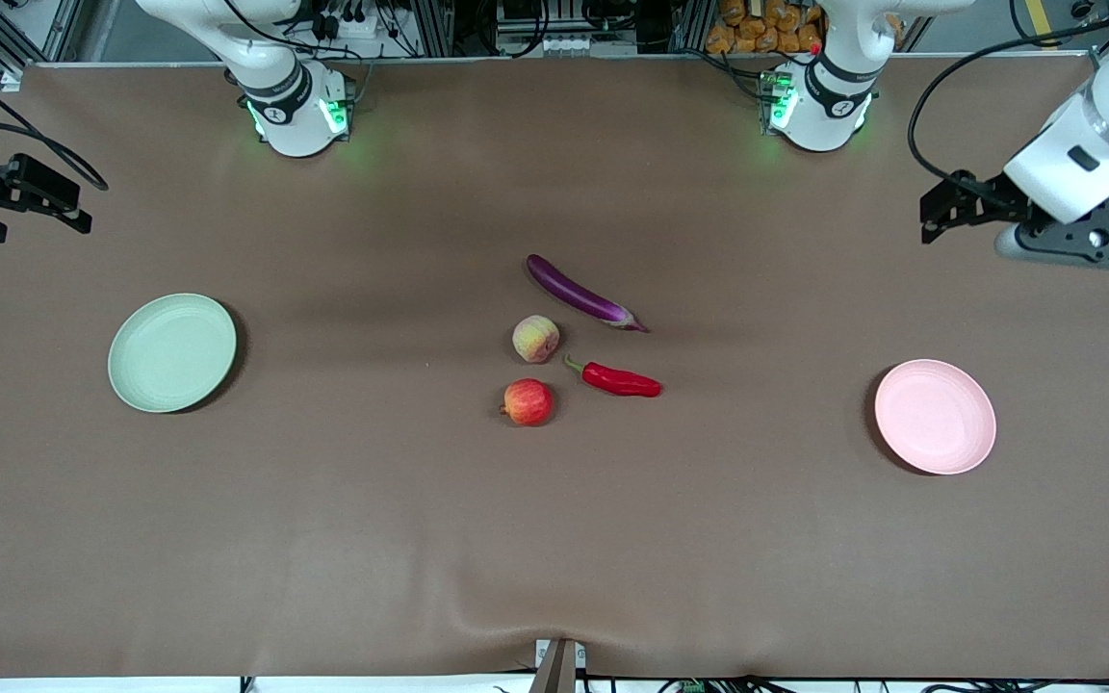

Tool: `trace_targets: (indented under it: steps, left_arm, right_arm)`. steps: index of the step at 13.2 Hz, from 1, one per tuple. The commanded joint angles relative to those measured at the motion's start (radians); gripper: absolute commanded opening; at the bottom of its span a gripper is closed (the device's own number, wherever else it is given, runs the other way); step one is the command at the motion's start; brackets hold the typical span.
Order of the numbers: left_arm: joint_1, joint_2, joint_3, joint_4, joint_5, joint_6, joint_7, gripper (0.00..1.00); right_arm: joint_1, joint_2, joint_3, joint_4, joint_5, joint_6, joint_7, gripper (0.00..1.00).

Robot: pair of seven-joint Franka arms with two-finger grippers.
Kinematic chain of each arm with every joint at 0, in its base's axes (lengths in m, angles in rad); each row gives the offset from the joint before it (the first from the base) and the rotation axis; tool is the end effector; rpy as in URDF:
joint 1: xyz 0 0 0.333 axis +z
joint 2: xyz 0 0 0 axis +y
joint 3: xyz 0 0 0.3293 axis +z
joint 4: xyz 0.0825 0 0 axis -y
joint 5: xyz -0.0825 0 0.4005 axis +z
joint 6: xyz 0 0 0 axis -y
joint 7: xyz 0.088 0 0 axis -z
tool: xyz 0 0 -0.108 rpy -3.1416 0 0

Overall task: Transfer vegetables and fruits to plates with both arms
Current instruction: 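Reach the left gripper toward the red chili pepper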

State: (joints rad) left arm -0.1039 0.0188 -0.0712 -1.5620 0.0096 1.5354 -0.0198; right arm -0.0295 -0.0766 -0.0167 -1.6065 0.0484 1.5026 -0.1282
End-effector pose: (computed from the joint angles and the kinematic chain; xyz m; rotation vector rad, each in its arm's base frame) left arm 0.5645 -0.0984 0.6273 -3.1188 0.2425 0.0694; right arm 0.5385 -0.0198 0.6562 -3.0868 -0.1308 0.0354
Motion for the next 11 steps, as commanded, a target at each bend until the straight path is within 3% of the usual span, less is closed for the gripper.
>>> trace_targets:
  steps: [1,6,11]
  left_arm:
    - [-0.002,0.081,-0.009,0.059,-0.026,0.032,-0.025,1.00]
    - [-0.008,0.154,-0.029,0.059,-0.045,0.055,-0.133,1.00]
    - [-0.157,0.298,-0.030,0.060,-0.051,0.129,-0.401,1.00]
  right_arm:
    - [-0.024,-0.003,0.014,0.005,0.016,-0.007,-0.013,1.00]
    - [-0.040,-0.002,0.012,0.002,0.018,-0.010,-0.013,1.00]
    - [-0.040,-0.002,0.014,0.003,0.018,-0.010,-0.013,1.00]
